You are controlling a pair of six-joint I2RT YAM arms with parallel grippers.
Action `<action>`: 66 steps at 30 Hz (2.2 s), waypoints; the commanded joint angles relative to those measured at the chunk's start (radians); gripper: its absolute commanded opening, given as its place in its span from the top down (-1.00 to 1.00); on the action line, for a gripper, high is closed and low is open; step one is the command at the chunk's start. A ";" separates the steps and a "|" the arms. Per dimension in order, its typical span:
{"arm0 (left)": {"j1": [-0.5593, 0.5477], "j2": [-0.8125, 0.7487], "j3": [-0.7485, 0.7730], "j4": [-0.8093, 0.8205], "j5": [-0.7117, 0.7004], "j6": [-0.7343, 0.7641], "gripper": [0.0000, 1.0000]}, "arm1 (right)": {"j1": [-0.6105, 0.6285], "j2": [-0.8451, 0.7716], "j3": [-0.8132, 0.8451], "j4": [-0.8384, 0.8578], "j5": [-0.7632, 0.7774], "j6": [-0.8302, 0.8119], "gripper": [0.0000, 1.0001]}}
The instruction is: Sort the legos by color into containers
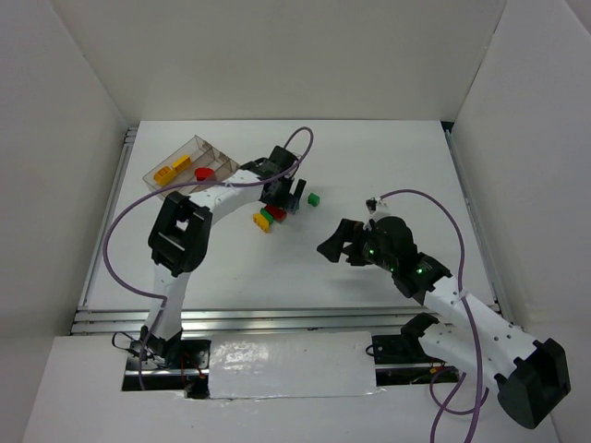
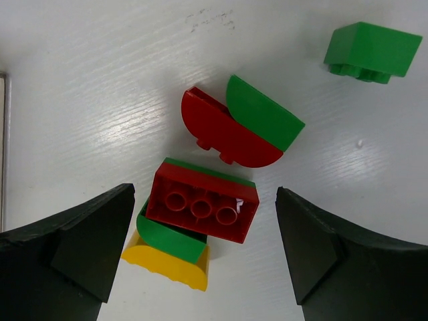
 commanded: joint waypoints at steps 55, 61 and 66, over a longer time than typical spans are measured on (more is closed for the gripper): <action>0.022 -0.516 -0.244 0.223 0.602 -0.154 1.00 | -0.026 -0.131 0.013 0.109 -0.194 -0.086 -0.99; 0.021 -0.722 -0.465 0.544 0.868 -0.400 1.00 | -0.032 -0.254 0.029 0.193 -0.400 -0.186 -0.99; 0.011 -0.785 -0.596 0.725 0.972 -0.673 1.00 | -0.032 -0.299 0.058 0.235 -0.368 -0.238 -0.99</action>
